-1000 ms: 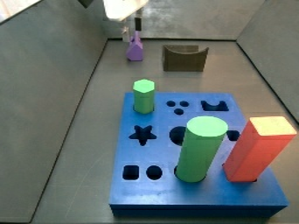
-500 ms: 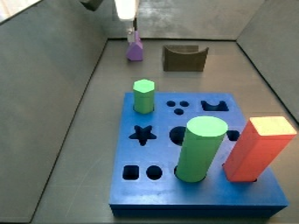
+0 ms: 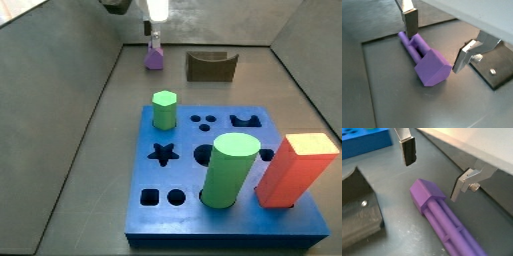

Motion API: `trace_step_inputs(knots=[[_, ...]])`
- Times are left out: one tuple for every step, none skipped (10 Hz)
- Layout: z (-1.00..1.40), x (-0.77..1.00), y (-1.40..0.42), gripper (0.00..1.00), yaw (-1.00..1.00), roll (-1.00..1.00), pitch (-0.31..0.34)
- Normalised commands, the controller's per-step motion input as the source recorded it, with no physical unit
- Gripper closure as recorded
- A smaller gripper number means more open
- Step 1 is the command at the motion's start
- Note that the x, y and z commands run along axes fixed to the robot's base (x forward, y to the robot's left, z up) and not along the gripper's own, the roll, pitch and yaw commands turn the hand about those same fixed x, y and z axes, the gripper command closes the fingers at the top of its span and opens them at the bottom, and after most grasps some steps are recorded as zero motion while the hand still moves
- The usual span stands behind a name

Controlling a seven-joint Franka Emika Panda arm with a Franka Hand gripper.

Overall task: Pick up the 3 prong object. Move up. Rotate the 3 prong object. Place the 3 prong object on the fixture. Regrasp the 3 prong object. Move to above the board. Insert the 3 prong object.
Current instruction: Rotate the 3 prong object.

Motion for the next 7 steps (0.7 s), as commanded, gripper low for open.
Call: trace_step_inputs(knots=[[-0.06, 0.04, 0.0, 0.0, 1.0, 0.01, 0.002], [-0.06, 0.04, 0.0, 0.0, 1.0, 0.01, 0.002], [-0.06, 0.04, 0.0, 0.0, 1.0, 0.01, 0.002], [-0.06, 0.04, 0.0, 0.0, 1.0, 0.01, 0.002], [-0.06, 0.04, 0.0, 0.0, 1.0, 0.01, 0.002], [-0.06, 0.04, 0.0, 0.0, 1.0, 0.01, 0.002], [-0.06, 0.04, 0.0, 0.0, 1.0, 0.01, 0.002]])
